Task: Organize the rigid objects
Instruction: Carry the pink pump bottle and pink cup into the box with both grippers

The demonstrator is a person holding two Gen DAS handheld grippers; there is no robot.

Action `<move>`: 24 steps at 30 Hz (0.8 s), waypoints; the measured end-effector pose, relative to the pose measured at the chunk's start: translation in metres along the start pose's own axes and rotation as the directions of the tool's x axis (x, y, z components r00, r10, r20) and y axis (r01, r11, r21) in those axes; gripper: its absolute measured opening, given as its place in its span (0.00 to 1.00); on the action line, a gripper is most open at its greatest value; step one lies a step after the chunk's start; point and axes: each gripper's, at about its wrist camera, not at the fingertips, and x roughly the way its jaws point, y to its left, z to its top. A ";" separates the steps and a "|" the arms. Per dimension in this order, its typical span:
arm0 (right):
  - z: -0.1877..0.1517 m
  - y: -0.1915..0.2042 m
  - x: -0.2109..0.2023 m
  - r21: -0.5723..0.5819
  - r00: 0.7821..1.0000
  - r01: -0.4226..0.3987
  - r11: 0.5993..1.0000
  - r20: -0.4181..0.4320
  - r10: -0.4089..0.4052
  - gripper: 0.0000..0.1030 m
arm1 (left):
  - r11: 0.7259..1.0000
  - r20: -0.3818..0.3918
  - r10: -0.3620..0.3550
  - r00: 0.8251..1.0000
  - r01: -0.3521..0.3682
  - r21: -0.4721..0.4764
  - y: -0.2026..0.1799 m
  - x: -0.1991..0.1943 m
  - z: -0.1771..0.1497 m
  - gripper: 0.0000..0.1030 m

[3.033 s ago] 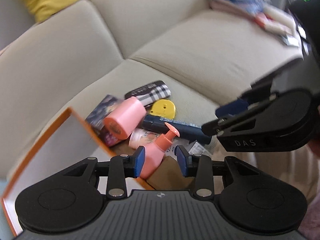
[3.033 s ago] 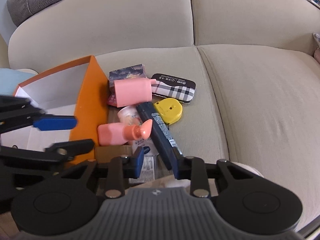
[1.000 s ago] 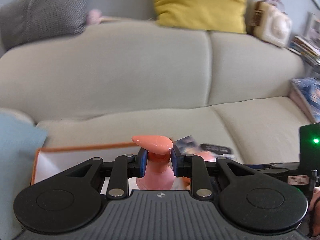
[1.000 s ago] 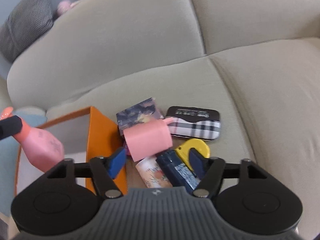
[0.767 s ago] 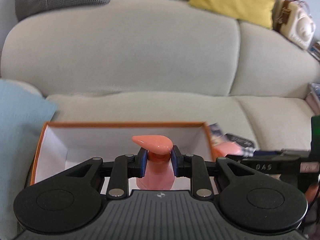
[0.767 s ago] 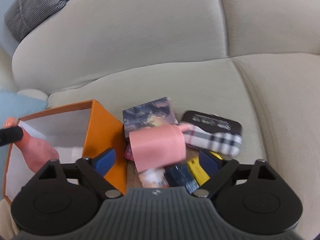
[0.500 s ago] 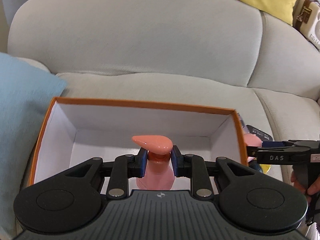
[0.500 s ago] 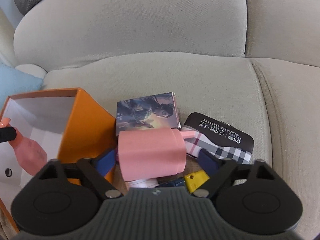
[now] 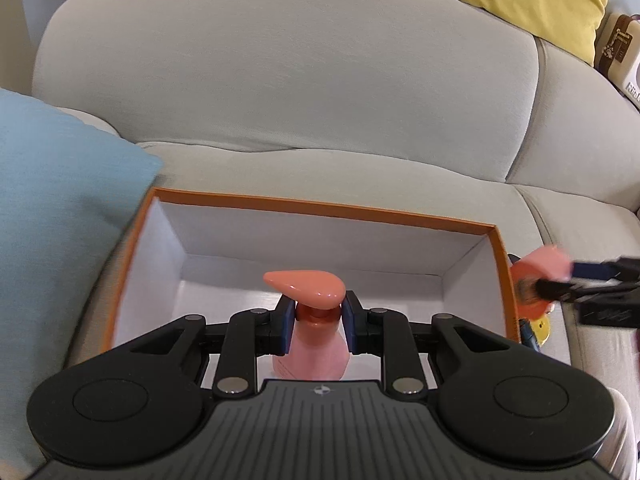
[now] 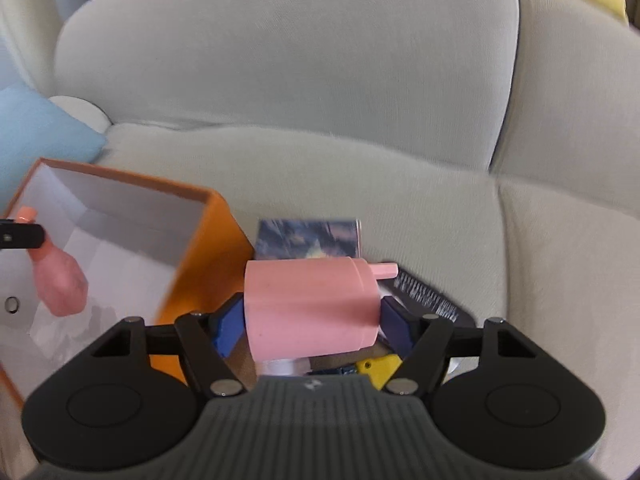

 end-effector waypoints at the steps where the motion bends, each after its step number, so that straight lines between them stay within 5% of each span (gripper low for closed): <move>1: 0.003 0.001 -0.009 -0.005 1.000 -0.012 1.000 0.012 0.012 0.70 | 1.000 0.003 -0.004 1.000 0.004 -0.002 0.005 -0.003 0.000 0.27; 10: 0.028 0.088 -0.072 -0.335 0.974 -0.096 0.937 0.163 0.158 0.70 | 0.999 0.051 -0.009 0.999 0.011 -0.031 0.041 -0.019 -0.010 0.27; 13: 0.024 0.126 -0.055 -0.389 0.977 -0.134 0.912 0.101 0.186 0.70 | 0.998 0.070 -0.027 0.997 0.030 -0.052 0.052 -0.018 -0.017 0.27; 16: 0.021 0.147 -0.018 -0.318 0.979 -0.198 0.927 -0.021 0.202 0.70 | 0.996 0.060 -0.027 0.998 0.031 -0.082 0.063 -0.010 -0.023 0.27; 24: 0.002 0.173 0.046 -0.111 0.967 -0.143 0.983 -0.225 0.116 0.70 | 0.994 0.053 -0.068 0.996 0.072 -0.087 0.079 0.009 -0.030 0.27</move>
